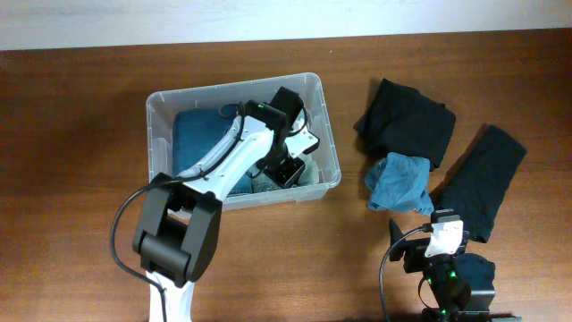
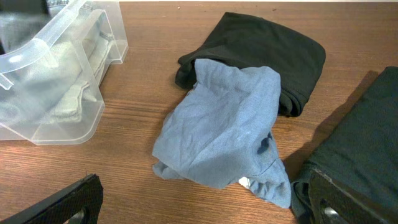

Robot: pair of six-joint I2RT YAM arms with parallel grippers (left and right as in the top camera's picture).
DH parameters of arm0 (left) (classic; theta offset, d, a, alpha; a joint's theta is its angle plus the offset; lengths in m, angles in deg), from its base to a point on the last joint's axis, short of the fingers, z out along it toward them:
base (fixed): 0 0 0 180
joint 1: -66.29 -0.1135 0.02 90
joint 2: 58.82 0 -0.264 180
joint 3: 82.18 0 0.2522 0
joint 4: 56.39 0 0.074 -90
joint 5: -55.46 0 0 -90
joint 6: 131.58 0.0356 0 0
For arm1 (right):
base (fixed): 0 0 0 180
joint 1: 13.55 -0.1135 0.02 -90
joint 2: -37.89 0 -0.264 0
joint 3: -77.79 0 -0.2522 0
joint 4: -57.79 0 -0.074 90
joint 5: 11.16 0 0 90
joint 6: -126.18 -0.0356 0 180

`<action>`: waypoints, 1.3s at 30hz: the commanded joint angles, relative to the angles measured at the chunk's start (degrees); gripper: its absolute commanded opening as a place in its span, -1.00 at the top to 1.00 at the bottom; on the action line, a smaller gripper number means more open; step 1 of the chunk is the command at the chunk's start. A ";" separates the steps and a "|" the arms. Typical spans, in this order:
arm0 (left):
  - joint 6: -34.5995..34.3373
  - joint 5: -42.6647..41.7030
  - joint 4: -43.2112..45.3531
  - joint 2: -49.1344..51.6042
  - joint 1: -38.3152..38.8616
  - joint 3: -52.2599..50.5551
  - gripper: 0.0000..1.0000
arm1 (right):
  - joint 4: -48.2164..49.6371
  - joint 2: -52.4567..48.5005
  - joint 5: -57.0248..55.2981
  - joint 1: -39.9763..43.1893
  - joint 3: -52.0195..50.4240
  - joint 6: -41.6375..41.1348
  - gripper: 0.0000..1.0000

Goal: Pack container
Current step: 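Press and tuck the light-grey jeans into the bin with the left gripper, then withdraw the left gripper from the bin to the left side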

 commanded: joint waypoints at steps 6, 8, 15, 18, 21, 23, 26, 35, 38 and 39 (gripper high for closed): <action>-2.99 2.80 -5.07 2.25 -0.42 7.63 0.10 | -0.07 0.28 0.33 0.37 -0.39 0.37 -0.96; -3.04 3.23 -10.47 2.12 -0.61 16.22 0.10 | -0.07 0.28 0.33 0.37 -0.39 0.37 -0.97; -3.58 13.38 -12.76 2.12 -0.70 29.18 0.10 | -0.07 0.28 0.33 0.37 -0.39 0.37 -0.97; -3.56 18.67 -9.55 2.95 -1.27 27.89 0.10 | -0.07 0.28 0.33 0.37 -0.39 0.37 -0.97; -3.54 20.04 -7.43 5.22 -1.90 26.49 0.11 | -0.07 0.28 0.33 0.37 -0.39 0.37 -0.97; -3.56 21.99 -4.96 7.06 -2.32 25.16 0.12 | -0.07 0.28 0.33 0.37 -0.39 0.37 -0.97; -3.63 24.74 -0.28 11.30 -2.78 23.47 0.13 | -0.07 0.28 0.33 0.37 -0.39 0.37 -0.97; -6.84 23.50 -2.80 20.59 -3.23 23.43 0.22 | -0.07 0.28 0.33 0.37 -0.39 0.37 -0.97; -9.20 23.65 -4.61 18.93 -3.23 25.57 0.25 | -0.07 0.28 0.33 0.37 -0.39 0.37 -0.96; -10.60 23.65 -5.75 17.77 -3.23 27.08 0.25 | -0.07 0.28 0.33 0.37 -0.39 0.37 -0.97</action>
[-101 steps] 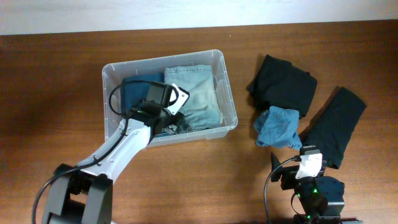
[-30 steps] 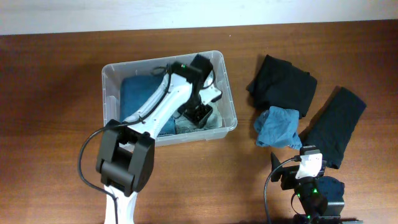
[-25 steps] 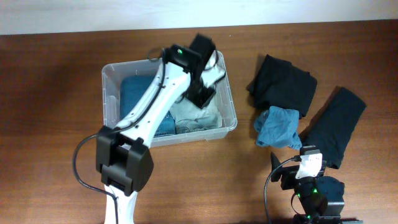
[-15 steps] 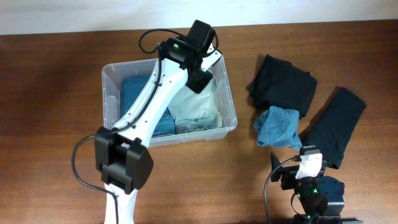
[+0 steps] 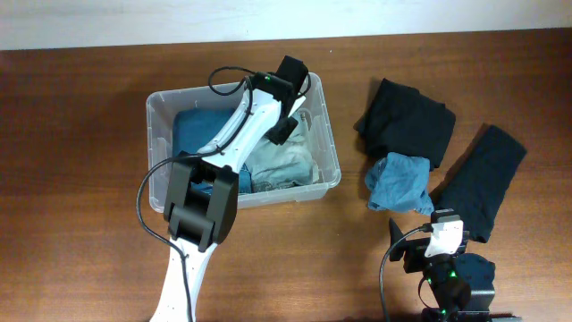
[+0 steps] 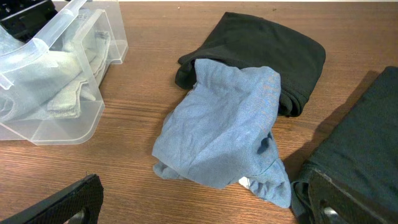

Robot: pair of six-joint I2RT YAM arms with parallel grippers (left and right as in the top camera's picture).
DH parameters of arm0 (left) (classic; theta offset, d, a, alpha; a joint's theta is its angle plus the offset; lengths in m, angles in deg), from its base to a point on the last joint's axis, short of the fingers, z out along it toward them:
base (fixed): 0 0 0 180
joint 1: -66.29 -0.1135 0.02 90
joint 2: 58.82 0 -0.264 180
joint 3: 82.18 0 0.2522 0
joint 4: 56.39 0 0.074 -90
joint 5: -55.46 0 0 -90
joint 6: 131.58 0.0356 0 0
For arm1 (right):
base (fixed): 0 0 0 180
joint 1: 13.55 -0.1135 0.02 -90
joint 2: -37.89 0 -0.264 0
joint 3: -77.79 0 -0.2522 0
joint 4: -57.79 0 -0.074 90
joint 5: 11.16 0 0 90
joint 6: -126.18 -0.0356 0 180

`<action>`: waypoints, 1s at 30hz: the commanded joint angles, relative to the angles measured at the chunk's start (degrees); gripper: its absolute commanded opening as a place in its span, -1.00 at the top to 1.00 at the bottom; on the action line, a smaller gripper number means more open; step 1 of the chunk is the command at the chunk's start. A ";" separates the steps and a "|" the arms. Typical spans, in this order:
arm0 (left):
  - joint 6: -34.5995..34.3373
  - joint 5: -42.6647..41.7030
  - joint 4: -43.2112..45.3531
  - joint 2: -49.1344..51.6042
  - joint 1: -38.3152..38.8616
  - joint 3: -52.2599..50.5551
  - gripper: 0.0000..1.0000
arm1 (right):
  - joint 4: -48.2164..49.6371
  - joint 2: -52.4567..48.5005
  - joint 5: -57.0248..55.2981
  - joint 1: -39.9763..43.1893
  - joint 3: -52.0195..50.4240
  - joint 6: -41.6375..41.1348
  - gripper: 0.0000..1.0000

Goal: Pack container
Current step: 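Withdraw the left gripper from the bin to the left side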

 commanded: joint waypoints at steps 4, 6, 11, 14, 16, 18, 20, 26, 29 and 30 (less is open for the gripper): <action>-6.82 -0.46 -8.66 -6.25 -0.55 9.18 0.24 | -0.07 0.28 0.33 0.37 -0.39 0.33 -0.97; -6.97 -0.46 -11.87 -12.04 -0.76 16.65 0.08 | -0.07 0.28 0.33 0.37 -0.39 0.33 -0.97; -8.83 -0.42 -14.21 -23.56 -4.04 25.83 -0.05 | -0.07 0.28 0.33 0.37 -0.39 0.33 -0.97; -11.89 -0.44 -15.39 -30.16 -8.68 26.49 -0.15 | -0.07 0.28 0.33 0.37 -0.39 0.33 -0.97; -14.03 -0.44 -17.33 -34.67 -13.27 26.49 -0.74 | -0.07 0.28 0.33 0.37 -0.39 0.33 -0.97; -14.14 -0.46 -20.46 -38.77 -19.06 26.49 -0.99 | -0.07 0.28 0.33 0.37 -0.39 0.33 -0.97; -15.80 -0.44 -23.61 -41.42 -23.74 26.49 -0.99 | -0.07 0.28 0.33 0.37 -0.39 0.33 -0.97; -15.93 -0.44 -32.89 -44.89 -34.12 26.49 -0.99 | -0.87 0.26 -5.88 0.37 -0.31 1.66 -0.97; -15.93 -0.63 -33.51 -44.87 -35.52 26.45 -0.99 | -0.90 0.26 -9.57 0.39 -0.31 2.08 -0.97; -15.91 -0.61 -33.51 -44.87 -35.52 26.45 -0.99 | -0.90 0.26 -9.66 0.39 -0.31 2.05 -0.97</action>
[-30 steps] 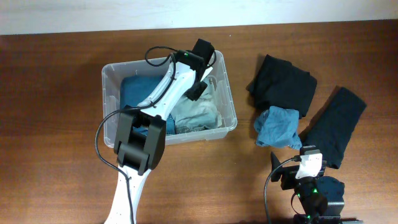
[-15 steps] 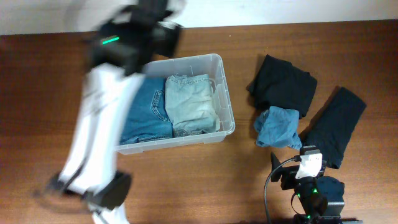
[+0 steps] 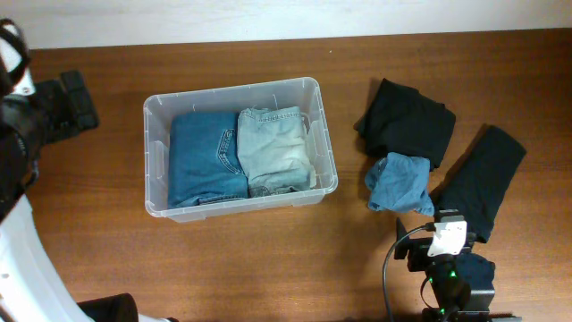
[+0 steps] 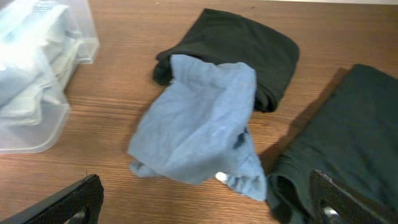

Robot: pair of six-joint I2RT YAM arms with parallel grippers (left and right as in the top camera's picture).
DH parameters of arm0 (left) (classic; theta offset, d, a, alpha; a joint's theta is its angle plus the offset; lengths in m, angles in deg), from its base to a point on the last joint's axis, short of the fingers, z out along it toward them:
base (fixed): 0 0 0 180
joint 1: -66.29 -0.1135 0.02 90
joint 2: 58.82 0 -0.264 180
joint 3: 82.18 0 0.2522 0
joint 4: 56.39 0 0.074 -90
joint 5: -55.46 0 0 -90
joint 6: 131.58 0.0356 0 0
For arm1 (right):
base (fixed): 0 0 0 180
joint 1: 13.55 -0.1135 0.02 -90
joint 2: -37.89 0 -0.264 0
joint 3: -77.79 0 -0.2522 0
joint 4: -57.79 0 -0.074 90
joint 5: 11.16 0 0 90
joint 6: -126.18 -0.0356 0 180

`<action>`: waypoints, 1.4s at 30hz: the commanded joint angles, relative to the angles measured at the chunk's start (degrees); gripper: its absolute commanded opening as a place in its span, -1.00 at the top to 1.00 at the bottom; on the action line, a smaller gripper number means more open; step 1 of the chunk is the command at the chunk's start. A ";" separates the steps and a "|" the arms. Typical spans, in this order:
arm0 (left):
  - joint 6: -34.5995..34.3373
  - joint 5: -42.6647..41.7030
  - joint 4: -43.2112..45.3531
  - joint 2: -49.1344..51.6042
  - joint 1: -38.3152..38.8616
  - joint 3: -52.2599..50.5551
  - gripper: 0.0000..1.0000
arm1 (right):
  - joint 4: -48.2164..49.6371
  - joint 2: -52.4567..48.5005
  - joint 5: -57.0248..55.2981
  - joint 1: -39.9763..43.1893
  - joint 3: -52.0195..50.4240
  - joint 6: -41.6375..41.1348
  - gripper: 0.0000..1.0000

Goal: Pack container
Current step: 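Withdraw the left gripper from the bin to the left side, then move the right gripper to the black garment and grasp it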

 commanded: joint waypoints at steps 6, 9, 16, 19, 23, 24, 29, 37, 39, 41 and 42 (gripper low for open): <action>-0.96 -0.50 0.22 -0.85 -0.70 -0.37 -0.99 | -0.33 0.26 -4.13 0.39 -0.31 0.63 -0.97; -0.94 -0.48 0.26 -0.85 -0.70 -0.37 -0.99 | 1.07 0.28 -4.52 0.39 -0.31 0.81 -0.97; -0.94 -0.48 -0.02 -0.85 -0.70 -0.37 -0.99 | 19.23 0.28 26.03 0.39 -0.31 -22.97 -0.97; -0.94 -0.48 -0.02 -0.85 -0.70 -0.37 -0.99 | 25.22 -0.61 30.16 0.44 1.66 -27.82 -0.97; -0.94 -0.48 -0.02 -0.85 -0.70 -0.37 -0.99 | 20.90 -10.97 30.25 0.44 9.49 -28.00 -0.97; -0.94 -0.46 -0.02 -0.85 -0.70 -0.37 -0.99 | 19.08 -15.61 30.21 0.44 12.22 -27.96 -0.97; -0.94 -0.46 -0.02 -0.85 -0.70 -0.37 -0.99 | 11.91 -43.25 30.10 0.44 29.94 -18.29 -0.97; -0.94 -0.46 -0.02 -0.85 -0.70 -0.37 -0.99 | 1.40 -72.52 32.35 1.64 56.81 -14.12 -0.97; -0.92 -0.48 -0.02 -0.85 -0.70 -0.37 -0.99 | -6.58 -78.77 27.50 4.20 64.17 -14.16 -0.97; -0.94 -0.48 -0.02 -0.85 -0.70 -0.37 -0.99 | -13.00 -83.43 25.66 7.65 70.29 -14.25 -0.97; -0.94 -0.48 -0.02 -0.85 -0.70 -0.37 -0.99 | -16.61 -86.27 25.68 10.67 73.94 -15.21 -0.97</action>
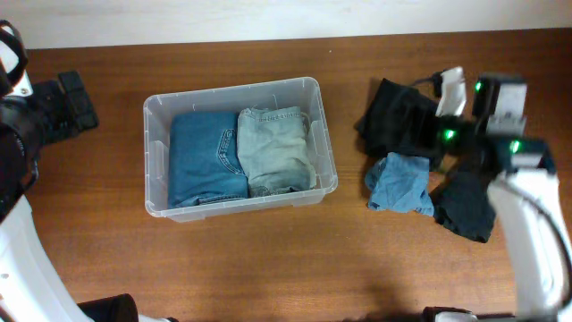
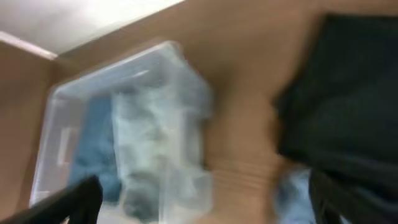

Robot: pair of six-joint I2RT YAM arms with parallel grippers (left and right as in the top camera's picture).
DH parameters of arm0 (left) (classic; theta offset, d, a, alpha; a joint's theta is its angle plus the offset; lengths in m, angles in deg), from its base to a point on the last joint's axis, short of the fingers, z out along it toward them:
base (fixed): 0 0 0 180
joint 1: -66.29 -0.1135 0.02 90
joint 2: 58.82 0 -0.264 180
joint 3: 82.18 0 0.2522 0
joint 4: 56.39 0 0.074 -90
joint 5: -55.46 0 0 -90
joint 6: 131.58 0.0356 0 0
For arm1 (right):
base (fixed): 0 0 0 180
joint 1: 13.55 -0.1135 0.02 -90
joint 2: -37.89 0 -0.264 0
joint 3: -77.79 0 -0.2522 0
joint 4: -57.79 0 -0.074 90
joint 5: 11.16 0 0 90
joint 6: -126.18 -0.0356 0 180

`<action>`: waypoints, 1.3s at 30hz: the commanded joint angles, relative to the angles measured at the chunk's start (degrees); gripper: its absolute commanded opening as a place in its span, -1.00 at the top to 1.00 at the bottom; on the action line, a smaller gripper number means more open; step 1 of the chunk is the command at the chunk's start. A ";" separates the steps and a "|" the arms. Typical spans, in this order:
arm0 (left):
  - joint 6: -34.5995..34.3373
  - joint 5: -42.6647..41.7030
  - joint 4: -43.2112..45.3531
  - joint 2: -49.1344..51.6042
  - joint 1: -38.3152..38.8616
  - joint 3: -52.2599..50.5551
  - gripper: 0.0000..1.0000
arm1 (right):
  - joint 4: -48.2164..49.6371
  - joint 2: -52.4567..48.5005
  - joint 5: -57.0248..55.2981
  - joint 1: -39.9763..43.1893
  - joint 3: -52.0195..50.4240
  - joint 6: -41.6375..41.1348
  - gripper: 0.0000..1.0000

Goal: Pack container
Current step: 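Move the right gripper to the black garment and grasp it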

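Observation:
The clear plastic container (image 1: 154,109) holds folded blue jeans (image 1: 201,159) and folded pale jeans (image 1: 275,148) side by side; the blurred right wrist view shows the container (image 2: 168,56) too. To its right lie a black garment (image 1: 393,112), a crumpled light blue cloth (image 1: 399,183) and a second black garment (image 1: 465,210). My right gripper (image 1: 440,132) hangs raised over the black garments. It is open and empty (image 2: 205,208), its fingers (image 2: 74,202) far apart. My left gripper (image 1: 73,100) is at the table's far left, its jaws unreadable.
The brown wooden table (image 1: 268,259) carries everything. The right arm (image 1: 527,206) reaches in from the lower right and covers part of the second black garment. A pale wall strip (image 1: 268,18) runs along the back edge.
My right arm was low at the front edge, looking at the light blue cloth. Now it is raised over the black garments, its camera facing the container. The left arm has not moved.
My left gripper was down inside the container on the pale jeans, then at the container's back rim. After that it stood at the far left, with both jeans lying flat in the container. The right arm stayed at the front edge and has now risen over the garments.

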 commanded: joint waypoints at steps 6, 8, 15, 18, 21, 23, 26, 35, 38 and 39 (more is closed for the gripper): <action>-0.33 -0.22 0.02 -0.66 -0.20 0.04 -0.99 | -10.95 -13.40 -2.99 24.44 13.03 0.39 -0.97; -0.33 -0.22 0.02 -0.66 -0.20 0.04 -0.99 | -12.55 -17.97 -2.99 33.03 13.03 3.23 -0.97; -0.33 -0.22 0.02 -0.66 -0.20 0.04 -0.99 | -13.88 -31.65 -2.93 41.22 13.00 5.20 -0.97; -0.35 -0.20 0.02 -0.66 -0.20 0.04 -0.99 | -13.88 -35.54 -0.76 41.11 13.00 9.49 -0.97; -0.33 -0.20 0.02 -0.66 -0.20 0.04 -0.99 | -14.03 -38.42 -2.56 41.22 12.52 11.34 -0.98; -0.33 -0.22 0.02 -0.66 -0.20 0.04 -0.99 | -14.05 -39.82 -2.73 41.22 12.00 12.50 -0.95; -0.33 -0.20 0.02 -0.66 -0.20 0.04 -0.99 | -12.68 -40.65 -1.40 41.16 9.51 13.44 -0.93; -0.33 -0.22 0.02 -0.66 -0.20 0.04 -0.99 | 1.90 -40.65 10.43 41.11 -9.16 10.58 -0.78; -0.33 -0.22 0.02 -0.66 -0.20 0.04 -0.99 | 4.24 -40.65 10.25 41.11 -10.95 9.53 -0.40; -0.33 -0.20 0.02 -0.66 -0.20 0.04 -0.99 | 4.24 -40.65 9.86 41.11 -10.93 9.51 -0.18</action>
